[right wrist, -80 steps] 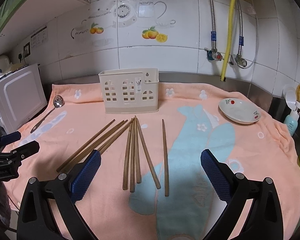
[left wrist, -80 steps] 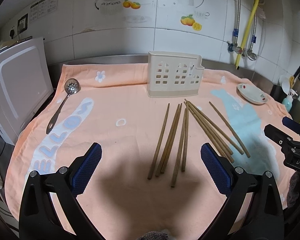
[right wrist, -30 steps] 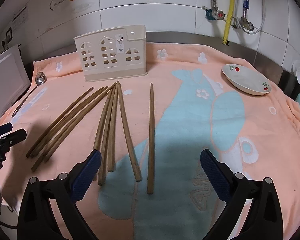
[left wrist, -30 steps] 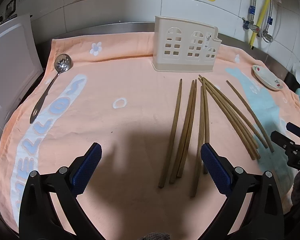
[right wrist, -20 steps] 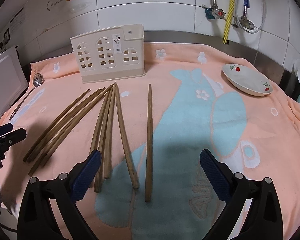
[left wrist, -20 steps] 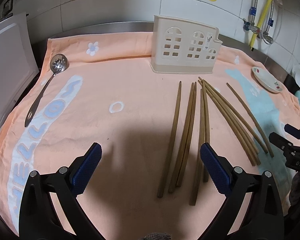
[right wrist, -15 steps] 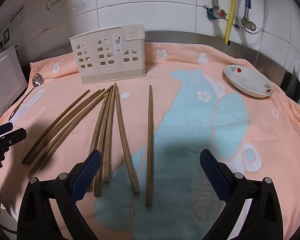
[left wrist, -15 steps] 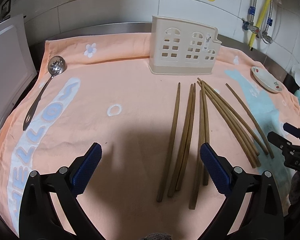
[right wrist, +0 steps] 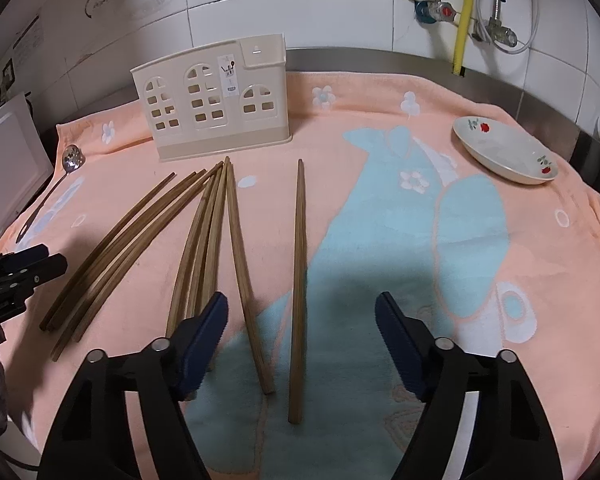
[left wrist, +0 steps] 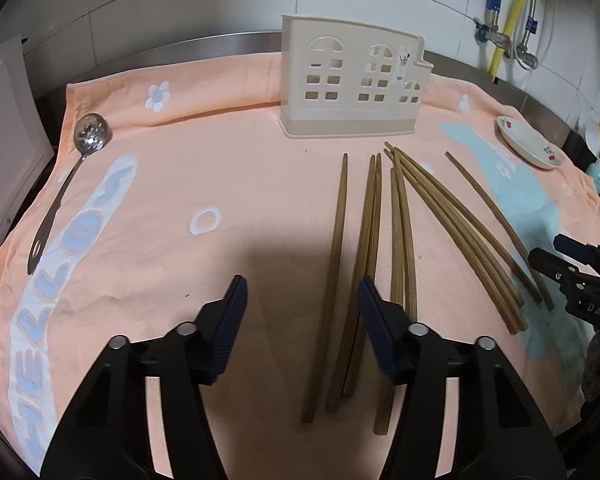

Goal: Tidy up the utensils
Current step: 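Close the left tool on a chopstick while the right tool closes on another, then lift the left tool's chopstick over the white holder while the right tool carries its chopstick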

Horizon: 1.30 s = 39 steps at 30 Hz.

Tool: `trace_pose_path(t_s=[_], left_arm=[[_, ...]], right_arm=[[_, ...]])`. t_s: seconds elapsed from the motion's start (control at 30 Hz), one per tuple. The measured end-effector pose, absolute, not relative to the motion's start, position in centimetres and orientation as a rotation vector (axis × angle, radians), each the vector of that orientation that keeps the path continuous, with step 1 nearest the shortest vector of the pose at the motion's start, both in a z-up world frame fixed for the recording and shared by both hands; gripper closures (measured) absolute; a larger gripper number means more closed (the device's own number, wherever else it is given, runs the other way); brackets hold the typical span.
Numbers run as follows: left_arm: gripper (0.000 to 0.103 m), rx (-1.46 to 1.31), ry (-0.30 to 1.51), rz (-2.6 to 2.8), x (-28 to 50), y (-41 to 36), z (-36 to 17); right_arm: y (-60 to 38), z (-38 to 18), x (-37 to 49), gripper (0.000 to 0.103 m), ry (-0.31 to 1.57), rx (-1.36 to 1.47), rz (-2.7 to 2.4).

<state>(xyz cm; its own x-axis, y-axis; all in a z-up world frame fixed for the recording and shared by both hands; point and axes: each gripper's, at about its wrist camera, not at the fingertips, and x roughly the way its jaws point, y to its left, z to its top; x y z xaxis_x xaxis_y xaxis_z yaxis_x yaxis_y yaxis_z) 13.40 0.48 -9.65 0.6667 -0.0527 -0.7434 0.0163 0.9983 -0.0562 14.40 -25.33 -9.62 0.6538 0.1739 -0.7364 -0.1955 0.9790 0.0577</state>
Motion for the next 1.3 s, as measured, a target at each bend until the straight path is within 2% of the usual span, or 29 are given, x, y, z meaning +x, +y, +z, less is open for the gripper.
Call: trace_pose_path(t_s=[0.37, 0.53, 1.07, 1.3], left_arm=[[0.082, -0.048, 0.883, -0.089, 14.4, 0.2, -10.8], [0.087, -0.032, 0.892, -0.106, 14.5, -0.2, -11.0], [0.087, -0.023, 0.917, -0.1, 14.5, -0.3, -11.8], [0.086, -0.029, 0.913, -0.101, 14.5, -0.3, -11.9]], right_arm=[[-25.5, -10.3, 14.7, 0.056, 0.862, -0.002, 0.236], [-25.6, -10.7, 14.8, 0.066, 0.877, 0.007, 0.243], [-25.4, -11.1, 14.8, 0.09, 0.89, -0.027, 0.235], [-24.9, -11.2, 14.8, 0.091, 0.888, -0.045, 0.238]])
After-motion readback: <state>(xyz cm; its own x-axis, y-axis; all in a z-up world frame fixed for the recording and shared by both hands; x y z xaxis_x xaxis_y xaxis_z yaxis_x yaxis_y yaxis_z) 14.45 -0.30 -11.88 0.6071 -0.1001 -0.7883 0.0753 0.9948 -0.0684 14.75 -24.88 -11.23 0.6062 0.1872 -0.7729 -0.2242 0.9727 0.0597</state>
